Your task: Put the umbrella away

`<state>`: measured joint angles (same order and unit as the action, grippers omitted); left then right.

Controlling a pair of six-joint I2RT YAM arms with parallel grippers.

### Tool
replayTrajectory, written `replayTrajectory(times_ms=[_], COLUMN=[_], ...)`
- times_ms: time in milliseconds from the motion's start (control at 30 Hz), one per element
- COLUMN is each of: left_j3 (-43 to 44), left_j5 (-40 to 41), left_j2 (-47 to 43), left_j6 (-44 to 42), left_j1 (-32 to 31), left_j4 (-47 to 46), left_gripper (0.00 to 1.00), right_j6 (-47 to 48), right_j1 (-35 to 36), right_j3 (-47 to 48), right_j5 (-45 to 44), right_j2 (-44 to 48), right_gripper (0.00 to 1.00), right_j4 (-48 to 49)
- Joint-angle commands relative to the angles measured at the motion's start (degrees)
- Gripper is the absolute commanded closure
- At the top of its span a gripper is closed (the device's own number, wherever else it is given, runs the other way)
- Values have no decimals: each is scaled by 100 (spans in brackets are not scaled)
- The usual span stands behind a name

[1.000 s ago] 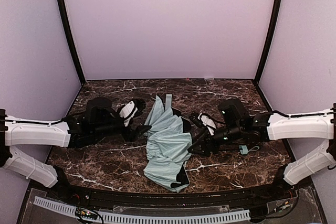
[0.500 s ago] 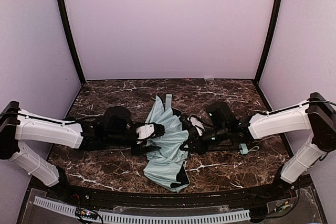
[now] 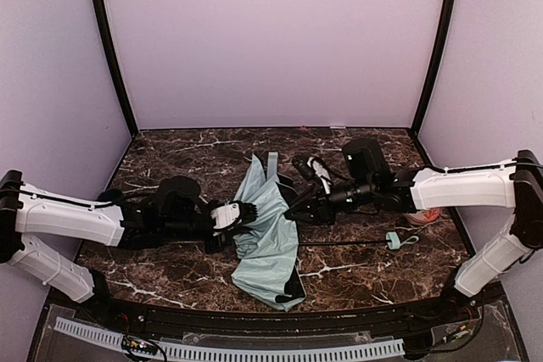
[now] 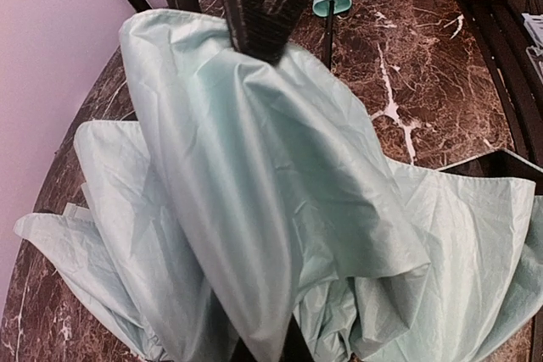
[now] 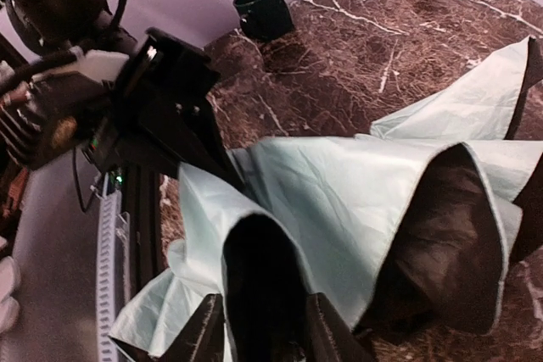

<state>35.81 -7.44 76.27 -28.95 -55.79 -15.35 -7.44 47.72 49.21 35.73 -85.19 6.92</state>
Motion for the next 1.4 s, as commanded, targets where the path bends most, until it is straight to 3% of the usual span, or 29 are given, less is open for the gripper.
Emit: replayTrajectory(times_ms=[0, 200, 433, 533, 733, 1033, 1233, 1300, 1367], left_j3=[-229, -244, 332, 675, 716, 866, 730, 717, 712], left_j5=[-30, 173, -151, -379, -536, -1117, -1539, -1522, -1497], left_j2=[-317, -305, 453, 945, 1575, 2238, 2192, 2170, 2124], left_j6=[299, 872, 1488, 1783, 2038, 2047, 1916, 1948, 1946], left_j1=[-28, 184, 731, 1013, 1287, 1307, 1307, 1308, 1308], left_j4=[-349, -450, 64, 460, 379, 219, -242, -378, -428], left_gripper=[100, 100, 100, 100, 100, 100, 100, 95, 79], right_j6=[358, 456, 338, 420, 206, -256, -457, -553, -633], right_j1=[-134, -241, -96, 34, 49, 79, 84, 80, 74], right_j3=[211, -151, -23, 233, 586, 1107, 1367, 1377, 1353], right_j5=[-350, -526, -389, -324, -433, -779, -960, -976, -1036], right_j2=[261, 695, 349, 26, -1025, -2167, -2847, -2999, -3081], right_gripper=[61, 51, 50, 46, 42, 44, 48, 49, 50], right_j4=[-590, -739, -290, -217, 96, 846, 589, 520, 395])
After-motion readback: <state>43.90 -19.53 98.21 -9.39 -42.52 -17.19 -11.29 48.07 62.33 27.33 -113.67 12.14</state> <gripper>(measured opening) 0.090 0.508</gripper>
